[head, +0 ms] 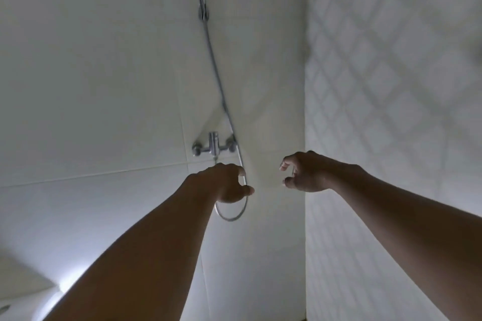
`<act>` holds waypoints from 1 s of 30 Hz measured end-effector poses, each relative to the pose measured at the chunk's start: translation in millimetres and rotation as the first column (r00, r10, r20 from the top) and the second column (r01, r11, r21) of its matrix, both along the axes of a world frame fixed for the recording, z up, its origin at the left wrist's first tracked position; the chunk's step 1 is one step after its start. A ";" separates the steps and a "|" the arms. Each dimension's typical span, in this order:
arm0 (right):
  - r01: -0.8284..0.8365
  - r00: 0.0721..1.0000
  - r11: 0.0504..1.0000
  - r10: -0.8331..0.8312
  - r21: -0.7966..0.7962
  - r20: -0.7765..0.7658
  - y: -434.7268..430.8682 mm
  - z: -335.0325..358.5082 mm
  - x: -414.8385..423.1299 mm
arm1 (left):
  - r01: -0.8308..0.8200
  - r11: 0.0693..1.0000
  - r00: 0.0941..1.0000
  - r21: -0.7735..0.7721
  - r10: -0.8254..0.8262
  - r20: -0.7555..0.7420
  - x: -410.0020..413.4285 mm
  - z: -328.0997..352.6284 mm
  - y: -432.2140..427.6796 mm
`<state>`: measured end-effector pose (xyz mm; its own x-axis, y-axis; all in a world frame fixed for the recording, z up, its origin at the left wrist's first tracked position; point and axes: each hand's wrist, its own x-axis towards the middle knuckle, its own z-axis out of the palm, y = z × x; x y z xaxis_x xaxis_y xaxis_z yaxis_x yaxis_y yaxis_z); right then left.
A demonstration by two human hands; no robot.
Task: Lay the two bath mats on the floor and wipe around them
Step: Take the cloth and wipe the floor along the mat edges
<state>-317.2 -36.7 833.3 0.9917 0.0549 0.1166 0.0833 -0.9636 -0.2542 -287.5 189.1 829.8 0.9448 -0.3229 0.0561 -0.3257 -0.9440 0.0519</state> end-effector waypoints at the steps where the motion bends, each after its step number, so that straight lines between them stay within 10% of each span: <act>1: 0.018 1.000 1.000 -0.018 -0.003 0.016 -8.1 16.2 -2.9 | 0.016 1.000 1.000 0.004 -0.016 0.009 -1.4 12.0 -10.4; 16: 0.606 0.795 0.794 -0.606 -0.047 0.020 -95.6 78.2 -120.2 | 0.520 0.851 0.854 0.072 -0.521 -0.018 -0.5 90.5 -159.4; 30: 0.985 0.118 0.108 -0.991 -0.134 0.065 12.4 120.5 -464.5 | 0.992 0.086 0.094 -0.087 -0.992 0.082 -303.0 126.9 -252.3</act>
